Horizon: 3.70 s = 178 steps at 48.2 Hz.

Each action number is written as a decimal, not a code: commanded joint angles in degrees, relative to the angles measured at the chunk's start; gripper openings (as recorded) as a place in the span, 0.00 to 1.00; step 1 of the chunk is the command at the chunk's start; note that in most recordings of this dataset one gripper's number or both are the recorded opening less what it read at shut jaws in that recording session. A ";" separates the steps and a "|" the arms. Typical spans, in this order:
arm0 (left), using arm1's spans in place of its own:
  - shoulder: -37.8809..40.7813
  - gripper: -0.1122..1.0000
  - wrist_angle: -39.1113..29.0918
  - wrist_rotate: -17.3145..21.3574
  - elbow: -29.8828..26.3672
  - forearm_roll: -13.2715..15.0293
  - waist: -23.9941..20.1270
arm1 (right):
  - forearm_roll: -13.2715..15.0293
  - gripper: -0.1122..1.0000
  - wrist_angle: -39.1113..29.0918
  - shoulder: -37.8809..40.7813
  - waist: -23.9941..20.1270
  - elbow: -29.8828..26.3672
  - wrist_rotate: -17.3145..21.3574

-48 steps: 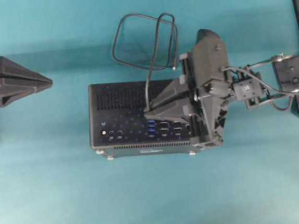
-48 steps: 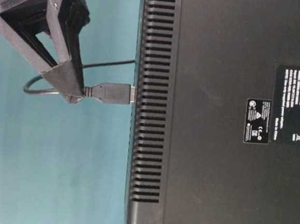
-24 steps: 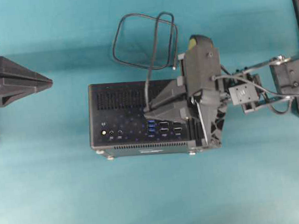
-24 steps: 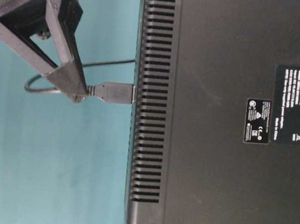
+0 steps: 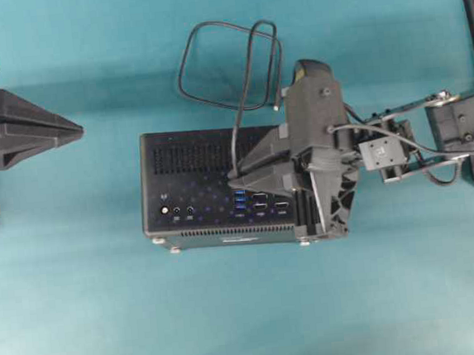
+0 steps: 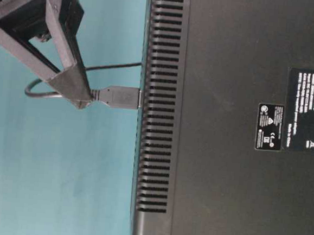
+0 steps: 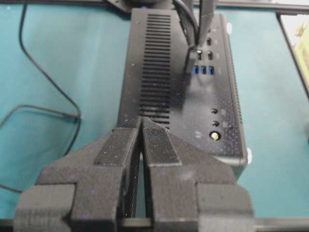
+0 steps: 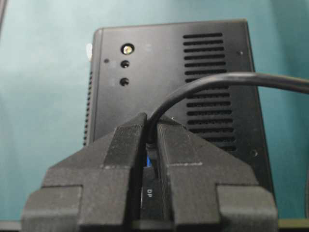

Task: Insert the USB into the PC box with both arms.
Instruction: 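Push the USB plug into the side port with the right gripper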

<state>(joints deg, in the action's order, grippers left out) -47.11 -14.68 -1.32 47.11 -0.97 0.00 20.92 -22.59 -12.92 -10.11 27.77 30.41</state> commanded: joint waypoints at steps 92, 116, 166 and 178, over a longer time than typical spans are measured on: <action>-0.26 0.17 0.53 0.09 -0.35 -0.09 0.09 | 0.53 0.19 -5.45 2.99 -1.14 -2.11 0.00; -0.35 0.17 0.53 0.09 -0.35 -0.09 0.09 | -1.41 0.19 -2.72 4.75 -3.78 -2.29 0.53; -0.88 0.17 0.53 0.09 -0.09 -0.09 0.00 | -1.05 0.19 -4.39 3.16 -3.43 -2.20 0.53; -1.05 0.17 0.53 0.09 -0.09 -0.09 -0.09 | -0.97 0.21 -3.78 2.20 -0.09 -2.11 0.35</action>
<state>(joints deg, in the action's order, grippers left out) -48.08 -14.59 -1.32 47.64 -0.97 0.00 20.48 -26.02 -10.72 -10.55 25.22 30.50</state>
